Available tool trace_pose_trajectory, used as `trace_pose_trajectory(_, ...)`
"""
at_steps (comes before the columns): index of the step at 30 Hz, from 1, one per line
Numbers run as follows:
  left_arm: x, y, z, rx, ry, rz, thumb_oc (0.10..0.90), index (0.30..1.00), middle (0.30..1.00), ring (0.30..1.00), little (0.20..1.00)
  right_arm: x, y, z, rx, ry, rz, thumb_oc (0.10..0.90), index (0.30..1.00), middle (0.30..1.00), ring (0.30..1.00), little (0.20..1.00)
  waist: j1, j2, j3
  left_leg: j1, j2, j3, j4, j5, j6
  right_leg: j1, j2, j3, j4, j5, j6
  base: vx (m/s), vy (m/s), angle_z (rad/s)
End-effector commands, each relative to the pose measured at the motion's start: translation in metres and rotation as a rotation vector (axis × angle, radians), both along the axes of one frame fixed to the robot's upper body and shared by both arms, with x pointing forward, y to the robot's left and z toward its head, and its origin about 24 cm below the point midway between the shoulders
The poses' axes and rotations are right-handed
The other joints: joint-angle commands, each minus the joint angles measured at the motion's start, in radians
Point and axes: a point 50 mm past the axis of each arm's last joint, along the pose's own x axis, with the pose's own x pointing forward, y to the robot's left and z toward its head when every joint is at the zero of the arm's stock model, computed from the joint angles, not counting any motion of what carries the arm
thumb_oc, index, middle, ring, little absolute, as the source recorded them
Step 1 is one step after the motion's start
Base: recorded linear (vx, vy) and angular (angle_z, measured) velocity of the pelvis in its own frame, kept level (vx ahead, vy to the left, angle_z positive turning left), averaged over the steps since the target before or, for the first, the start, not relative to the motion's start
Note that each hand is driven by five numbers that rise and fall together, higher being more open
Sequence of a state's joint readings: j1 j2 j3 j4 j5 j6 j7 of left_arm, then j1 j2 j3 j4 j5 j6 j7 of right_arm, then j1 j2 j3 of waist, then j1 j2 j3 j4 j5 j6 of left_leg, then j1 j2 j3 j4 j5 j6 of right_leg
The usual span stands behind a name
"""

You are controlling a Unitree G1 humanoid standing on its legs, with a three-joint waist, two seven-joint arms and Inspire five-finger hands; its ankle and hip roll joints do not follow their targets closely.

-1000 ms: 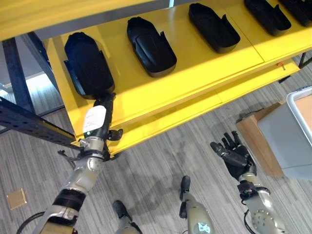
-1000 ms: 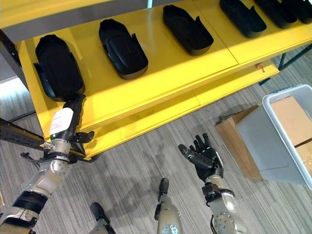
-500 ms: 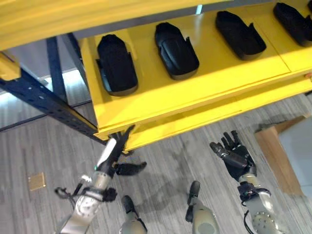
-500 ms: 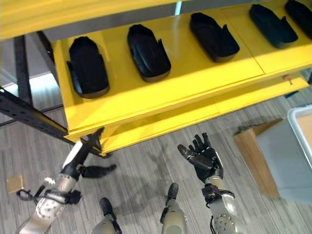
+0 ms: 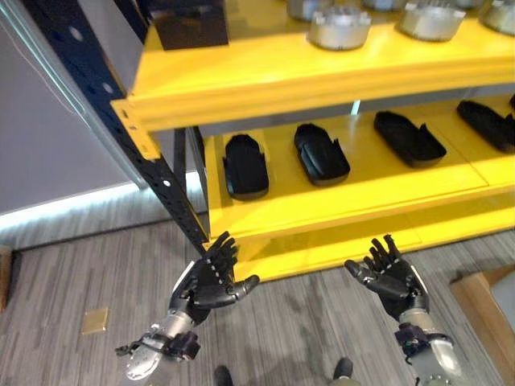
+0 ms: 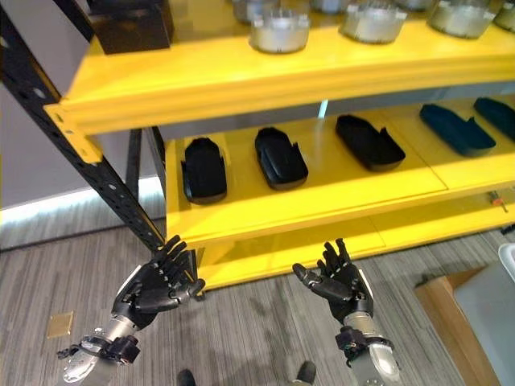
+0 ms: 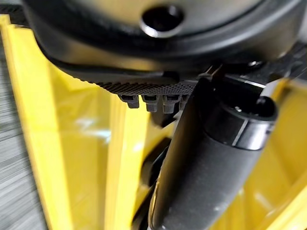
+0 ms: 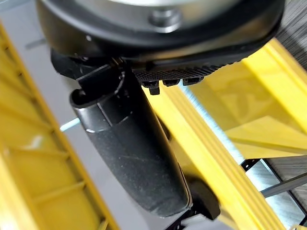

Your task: Move parts from the plastic box to the shelf.

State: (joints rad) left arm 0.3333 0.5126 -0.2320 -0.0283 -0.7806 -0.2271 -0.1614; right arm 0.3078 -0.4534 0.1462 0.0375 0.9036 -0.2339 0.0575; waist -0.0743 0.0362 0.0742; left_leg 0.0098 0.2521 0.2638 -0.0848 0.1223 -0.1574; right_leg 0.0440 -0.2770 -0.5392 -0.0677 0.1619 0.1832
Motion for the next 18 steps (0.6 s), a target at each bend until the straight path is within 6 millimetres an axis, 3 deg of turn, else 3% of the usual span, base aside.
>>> trace_pose_trajectory(1,0.016,0.007,0.035,0.033,-0.213,-0.004,0.900,1.000,1.000,1.000,1.000,0.021,0.004,0.053,-0.038,-0.291,0.041,0.900,1.000,1.000,1.000,1.000,-0.009,-0.054,-0.023,0.022,-0.011,-0.015,-0.002,-0.040,0.018,-0.036,-0.022,-0.013,0.053,0.000,0.018,-0.06,0.096,0.01)
trace_pose_trajectory(5,0.019,0.007,0.027,0.075,-0.193,0.012,0.900,1.000,1.000,1.000,1.000,0.024,0.011,0.049,-0.048,-0.268,0.067,0.900,1.000,1.000,1.000,1.000,-0.019,-0.065,-0.043,0.046,-0.037,-0.007,-0.002,-0.058,0.035,-0.019,-0.054,0.003,0.070,0.013,0.032,0.00,0.067,-0.05)
trace_pose_trajectory(18,0.020,0.010,0.027,0.091,-0.200,0.045,0.900,1.000,1.000,1.000,1.000,0.027,0.022,0.048,-0.074,-0.262,0.136,0.900,1.000,1.000,1.000,1.000,-0.021,-0.082,-0.054,0.069,-0.052,0.007,-0.002,-0.068,0.044,0.000,-0.070,0.020,0.065,0.041,0.046,0.01,0.010,-0.05)
